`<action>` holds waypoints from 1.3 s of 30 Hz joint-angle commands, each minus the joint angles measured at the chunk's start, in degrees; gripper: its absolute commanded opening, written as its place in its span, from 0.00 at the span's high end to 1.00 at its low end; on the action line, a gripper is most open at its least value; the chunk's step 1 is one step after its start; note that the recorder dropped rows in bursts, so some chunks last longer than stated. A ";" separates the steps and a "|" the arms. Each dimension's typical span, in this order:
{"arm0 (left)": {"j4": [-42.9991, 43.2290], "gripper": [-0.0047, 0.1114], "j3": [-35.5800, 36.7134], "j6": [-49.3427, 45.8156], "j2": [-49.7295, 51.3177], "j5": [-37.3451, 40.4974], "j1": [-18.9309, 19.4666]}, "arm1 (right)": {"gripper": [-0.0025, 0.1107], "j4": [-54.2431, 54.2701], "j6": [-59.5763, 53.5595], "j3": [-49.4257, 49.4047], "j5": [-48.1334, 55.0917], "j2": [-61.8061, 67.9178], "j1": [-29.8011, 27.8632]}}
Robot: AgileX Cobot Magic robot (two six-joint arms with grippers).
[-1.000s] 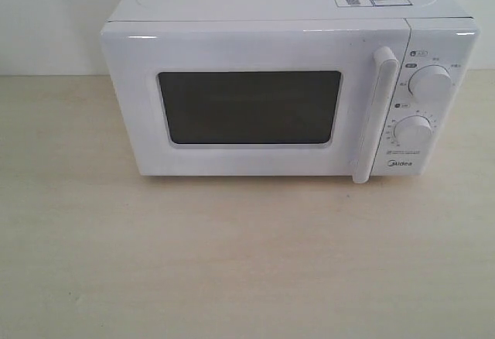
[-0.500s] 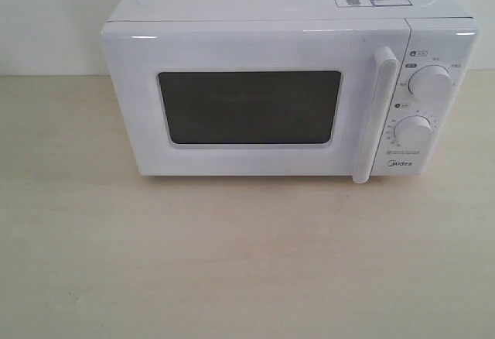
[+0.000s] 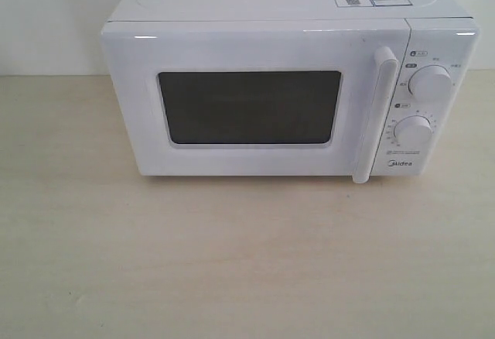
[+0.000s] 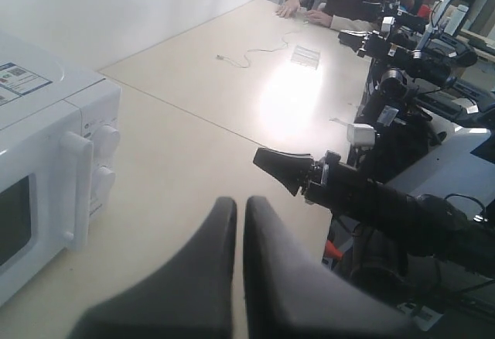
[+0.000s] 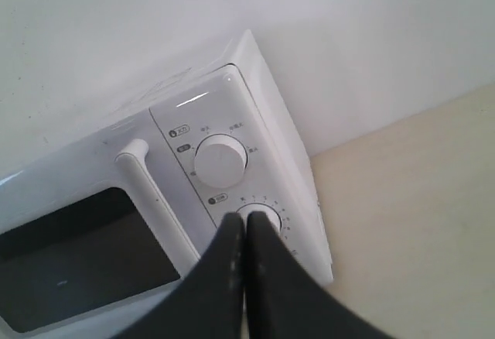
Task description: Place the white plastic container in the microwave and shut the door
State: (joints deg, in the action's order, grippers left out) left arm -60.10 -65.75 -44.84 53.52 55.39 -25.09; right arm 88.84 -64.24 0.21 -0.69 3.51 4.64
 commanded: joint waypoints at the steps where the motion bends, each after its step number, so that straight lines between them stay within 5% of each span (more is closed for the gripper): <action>1: -0.45 0.92 -0.12 0.29 -0.36 -0.05 -0.29 | 0.98 -38.58 34.54 -0.21 3.08 -0.30 -0.14; 4: -0.45 0.92 -0.12 0.29 -0.36 -0.05 -0.29 | 0.98 -79.33 70.27 -0.21 4.31 -0.30 -0.14; 6: -0.45 0.92 -0.12 0.29 -0.36 -0.05 -0.29 | 0.98 -92.13 80.99 -0.21 7.15 -0.30 -0.14; 20: -0.45 0.92 -0.12 0.29 -0.36 -0.05 -0.29 | 0.98 -92.17 79.70 -0.21 13.81 -3.51 -0.14; 39: -0.45 0.92 -0.12 0.29 -0.36 -0.05 -0.29 | 0.98 -92.17 64.24 -0.21 20.69 -3.51 -0.14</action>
State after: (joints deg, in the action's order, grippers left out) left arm -60.10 -65.75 -44.84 53.52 55.39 -25.09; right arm -2.85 1.00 -0.05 20.03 0.31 4.64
